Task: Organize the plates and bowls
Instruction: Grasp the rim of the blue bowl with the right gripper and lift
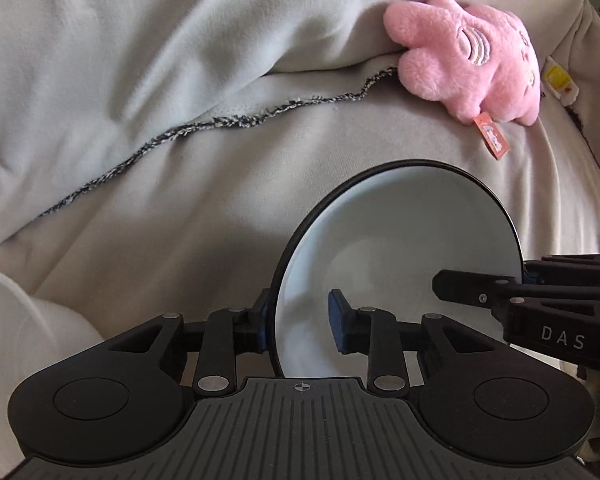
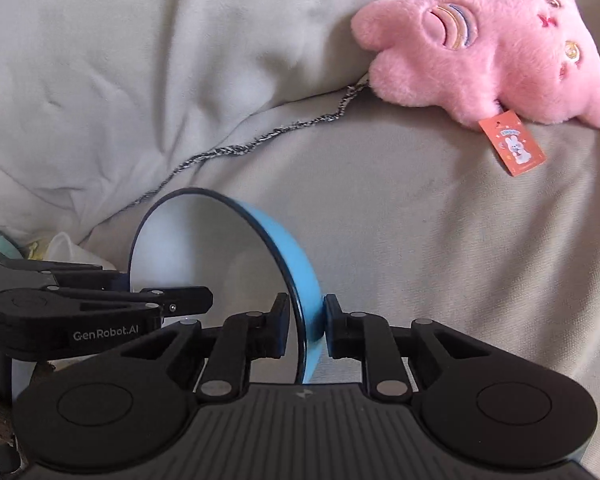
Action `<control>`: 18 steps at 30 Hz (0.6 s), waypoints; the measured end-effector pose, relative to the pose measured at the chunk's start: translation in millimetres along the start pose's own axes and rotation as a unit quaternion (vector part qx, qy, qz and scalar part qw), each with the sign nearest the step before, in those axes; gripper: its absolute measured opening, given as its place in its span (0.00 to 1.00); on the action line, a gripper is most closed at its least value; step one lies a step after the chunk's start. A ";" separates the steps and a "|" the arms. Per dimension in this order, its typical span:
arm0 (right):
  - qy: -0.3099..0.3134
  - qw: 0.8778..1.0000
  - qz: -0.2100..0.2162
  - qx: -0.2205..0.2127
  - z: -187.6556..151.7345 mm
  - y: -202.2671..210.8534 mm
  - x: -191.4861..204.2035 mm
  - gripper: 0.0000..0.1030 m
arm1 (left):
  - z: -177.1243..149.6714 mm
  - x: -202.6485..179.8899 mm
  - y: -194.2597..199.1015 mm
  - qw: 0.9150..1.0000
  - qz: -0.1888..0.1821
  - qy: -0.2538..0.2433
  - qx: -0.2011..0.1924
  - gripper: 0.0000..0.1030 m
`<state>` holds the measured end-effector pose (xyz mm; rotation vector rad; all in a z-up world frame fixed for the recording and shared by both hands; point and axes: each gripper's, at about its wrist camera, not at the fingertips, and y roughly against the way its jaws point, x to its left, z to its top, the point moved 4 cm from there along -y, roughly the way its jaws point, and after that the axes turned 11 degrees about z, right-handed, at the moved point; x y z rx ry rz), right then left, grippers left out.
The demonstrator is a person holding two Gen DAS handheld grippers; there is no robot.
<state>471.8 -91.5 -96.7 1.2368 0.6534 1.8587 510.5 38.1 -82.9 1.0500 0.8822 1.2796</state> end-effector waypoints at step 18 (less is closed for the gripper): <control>-0.023 1.000 0.014 0.014 -6.2 -27.2 -14.2 0.26 | 9.9 -1.1 -18.2 0.999 0.011 0.030 0.003 0.37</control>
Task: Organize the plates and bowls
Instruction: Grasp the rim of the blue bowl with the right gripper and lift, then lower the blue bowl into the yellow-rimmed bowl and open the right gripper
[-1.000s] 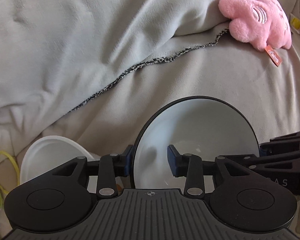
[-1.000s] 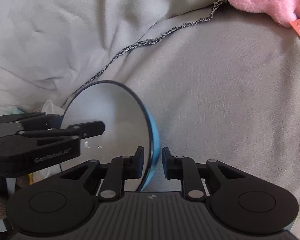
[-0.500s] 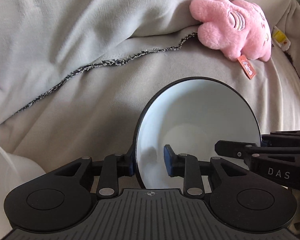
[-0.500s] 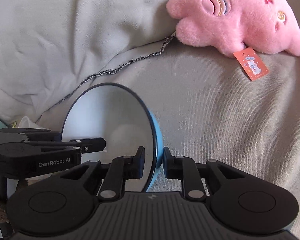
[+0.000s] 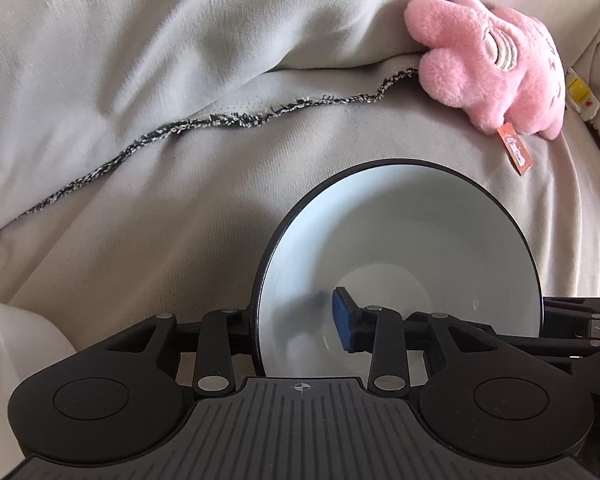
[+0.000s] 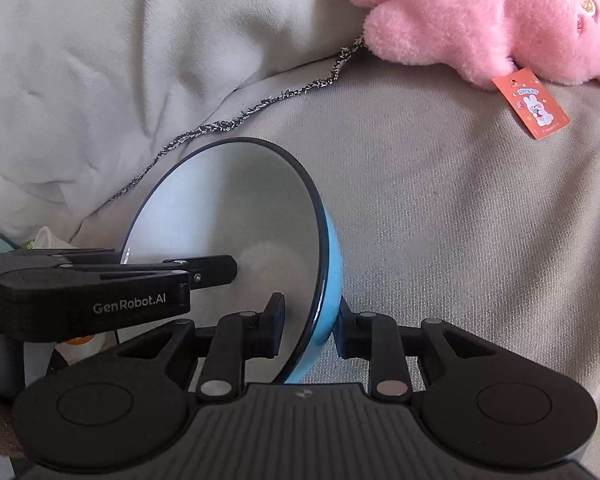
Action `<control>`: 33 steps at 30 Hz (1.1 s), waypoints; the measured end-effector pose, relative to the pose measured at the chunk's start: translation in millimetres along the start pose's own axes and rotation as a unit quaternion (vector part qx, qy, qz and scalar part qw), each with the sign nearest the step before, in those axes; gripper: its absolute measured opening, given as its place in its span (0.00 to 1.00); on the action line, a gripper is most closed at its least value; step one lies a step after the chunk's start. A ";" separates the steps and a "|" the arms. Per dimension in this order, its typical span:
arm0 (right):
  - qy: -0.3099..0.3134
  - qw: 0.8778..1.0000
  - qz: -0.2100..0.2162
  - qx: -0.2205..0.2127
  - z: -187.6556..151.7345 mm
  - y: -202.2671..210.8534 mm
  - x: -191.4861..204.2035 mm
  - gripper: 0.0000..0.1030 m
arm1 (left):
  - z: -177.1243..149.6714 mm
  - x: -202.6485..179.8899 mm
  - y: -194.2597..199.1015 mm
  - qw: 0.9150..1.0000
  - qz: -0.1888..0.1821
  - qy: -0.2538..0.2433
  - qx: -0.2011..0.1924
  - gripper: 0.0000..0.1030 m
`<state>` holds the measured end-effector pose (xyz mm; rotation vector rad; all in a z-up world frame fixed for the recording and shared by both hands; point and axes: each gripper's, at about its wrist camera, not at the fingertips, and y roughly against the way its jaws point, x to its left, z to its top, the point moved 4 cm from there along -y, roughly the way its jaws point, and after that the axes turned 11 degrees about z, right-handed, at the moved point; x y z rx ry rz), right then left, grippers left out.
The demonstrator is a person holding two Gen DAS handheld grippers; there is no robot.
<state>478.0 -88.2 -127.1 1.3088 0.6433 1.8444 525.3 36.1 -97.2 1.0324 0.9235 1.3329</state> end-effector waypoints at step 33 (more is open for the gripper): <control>0.021 1.000 -0.001 -0.023 -139.1 109.5 5.6 0.27 | -166.4 -53.7 96.0 1.000 -0.012 0.004 -0.002 0.26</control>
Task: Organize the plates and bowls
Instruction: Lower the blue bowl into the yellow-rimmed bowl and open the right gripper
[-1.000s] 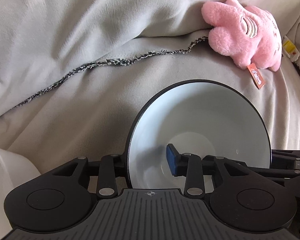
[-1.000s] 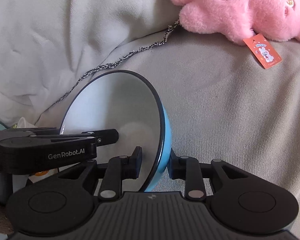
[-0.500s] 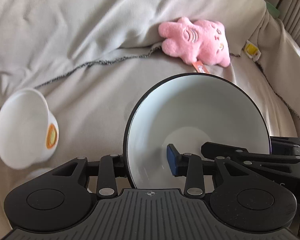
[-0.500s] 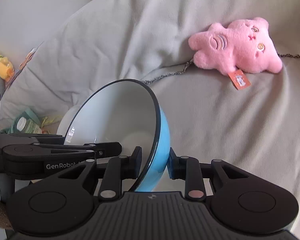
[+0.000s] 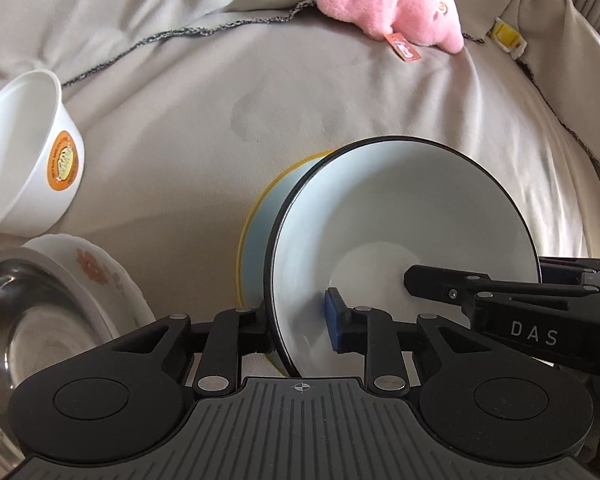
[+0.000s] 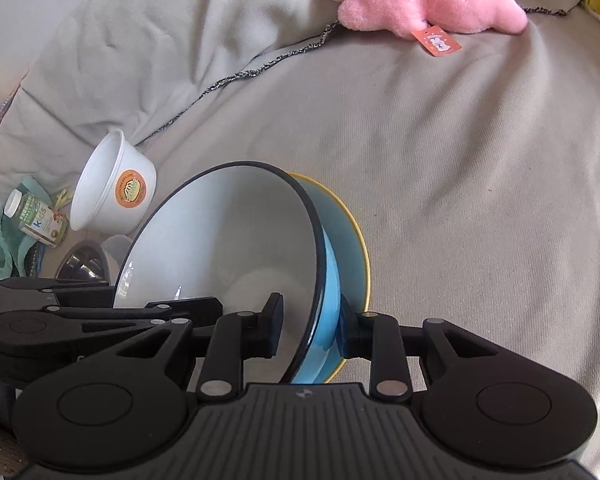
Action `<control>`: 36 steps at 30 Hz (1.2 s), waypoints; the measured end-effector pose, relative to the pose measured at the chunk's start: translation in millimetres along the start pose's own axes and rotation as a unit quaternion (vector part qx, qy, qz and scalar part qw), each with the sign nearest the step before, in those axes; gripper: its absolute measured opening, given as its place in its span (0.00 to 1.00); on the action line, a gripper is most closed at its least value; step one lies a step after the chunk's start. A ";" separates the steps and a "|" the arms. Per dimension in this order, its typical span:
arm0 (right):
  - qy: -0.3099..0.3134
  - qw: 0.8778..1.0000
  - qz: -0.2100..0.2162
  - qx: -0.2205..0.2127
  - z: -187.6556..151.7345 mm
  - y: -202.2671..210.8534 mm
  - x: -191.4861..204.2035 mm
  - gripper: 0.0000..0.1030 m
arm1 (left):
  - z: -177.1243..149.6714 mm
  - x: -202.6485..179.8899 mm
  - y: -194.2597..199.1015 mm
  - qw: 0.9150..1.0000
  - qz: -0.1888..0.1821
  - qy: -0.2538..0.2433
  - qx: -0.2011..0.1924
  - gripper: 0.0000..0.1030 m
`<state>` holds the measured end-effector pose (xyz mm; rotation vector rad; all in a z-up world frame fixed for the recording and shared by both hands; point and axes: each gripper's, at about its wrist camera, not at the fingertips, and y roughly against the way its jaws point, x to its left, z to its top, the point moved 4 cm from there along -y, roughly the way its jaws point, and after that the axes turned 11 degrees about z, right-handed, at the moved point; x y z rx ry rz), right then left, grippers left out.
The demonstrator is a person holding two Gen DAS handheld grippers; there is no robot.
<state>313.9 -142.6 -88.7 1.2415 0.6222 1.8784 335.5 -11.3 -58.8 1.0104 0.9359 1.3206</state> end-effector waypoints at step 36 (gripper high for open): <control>0.045 0.999 -0.007 -0.014 6.3 24.1 6.4 0.27 | 1.5 10.0 31.7 0.999 0.034 -0.007 -0.038 0.23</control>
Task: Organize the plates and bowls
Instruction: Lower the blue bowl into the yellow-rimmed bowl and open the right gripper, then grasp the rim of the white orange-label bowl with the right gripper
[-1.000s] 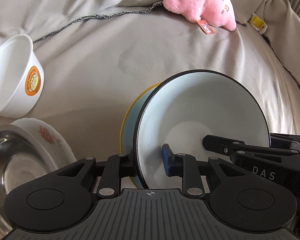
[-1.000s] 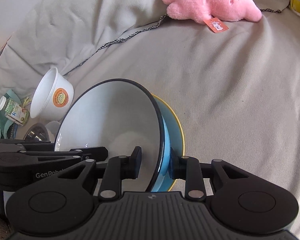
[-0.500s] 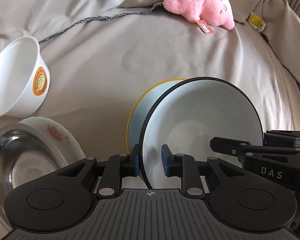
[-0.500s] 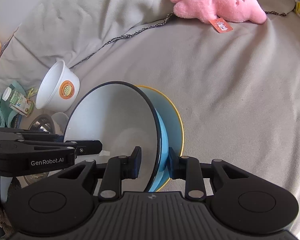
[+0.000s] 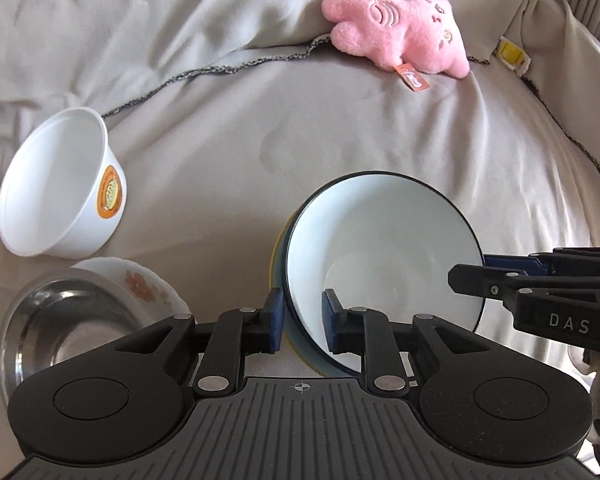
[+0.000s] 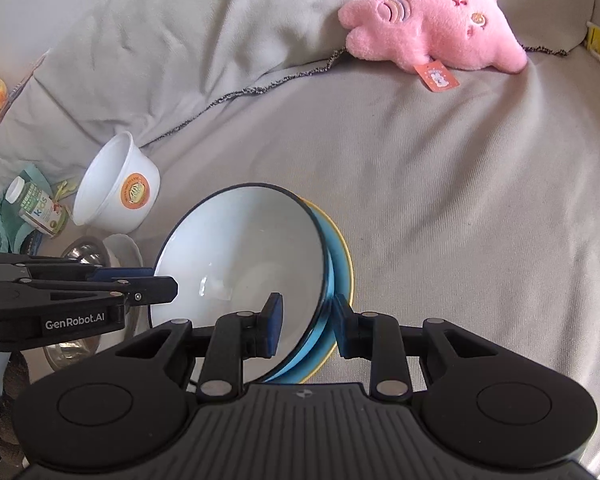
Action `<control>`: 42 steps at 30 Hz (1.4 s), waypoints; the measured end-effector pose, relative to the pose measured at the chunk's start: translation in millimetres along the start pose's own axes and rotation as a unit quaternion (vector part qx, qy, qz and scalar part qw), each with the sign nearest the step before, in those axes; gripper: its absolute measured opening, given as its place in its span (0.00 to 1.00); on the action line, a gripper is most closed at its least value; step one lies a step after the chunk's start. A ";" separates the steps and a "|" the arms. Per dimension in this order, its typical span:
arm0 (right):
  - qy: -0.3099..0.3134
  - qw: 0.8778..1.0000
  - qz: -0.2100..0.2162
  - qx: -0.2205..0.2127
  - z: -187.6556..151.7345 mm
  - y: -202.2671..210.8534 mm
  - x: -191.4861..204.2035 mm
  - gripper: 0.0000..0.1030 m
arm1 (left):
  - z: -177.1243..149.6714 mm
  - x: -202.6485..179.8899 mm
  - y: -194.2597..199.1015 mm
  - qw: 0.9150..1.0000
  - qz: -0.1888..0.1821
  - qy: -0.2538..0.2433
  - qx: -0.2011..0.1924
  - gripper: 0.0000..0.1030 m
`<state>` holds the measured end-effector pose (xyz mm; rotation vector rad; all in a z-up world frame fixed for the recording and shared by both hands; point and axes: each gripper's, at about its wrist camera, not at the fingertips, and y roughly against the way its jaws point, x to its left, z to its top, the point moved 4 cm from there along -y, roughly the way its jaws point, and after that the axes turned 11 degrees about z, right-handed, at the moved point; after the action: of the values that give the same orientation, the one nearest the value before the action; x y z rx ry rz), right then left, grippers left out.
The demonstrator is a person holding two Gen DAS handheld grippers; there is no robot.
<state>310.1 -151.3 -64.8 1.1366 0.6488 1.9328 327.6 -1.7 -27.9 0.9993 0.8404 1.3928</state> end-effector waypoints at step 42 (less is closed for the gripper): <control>0.142 0.988 -0.062 0.029 102.8 -144.1 188.9 0.64 | -10.4 287.8 -35.0 0.954 0.009 0.238 -0.180 0.22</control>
<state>399.2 89.6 -32.5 0.8402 0.9113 1.9957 340.8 287.9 -37.2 0.3921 0.8785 1.7614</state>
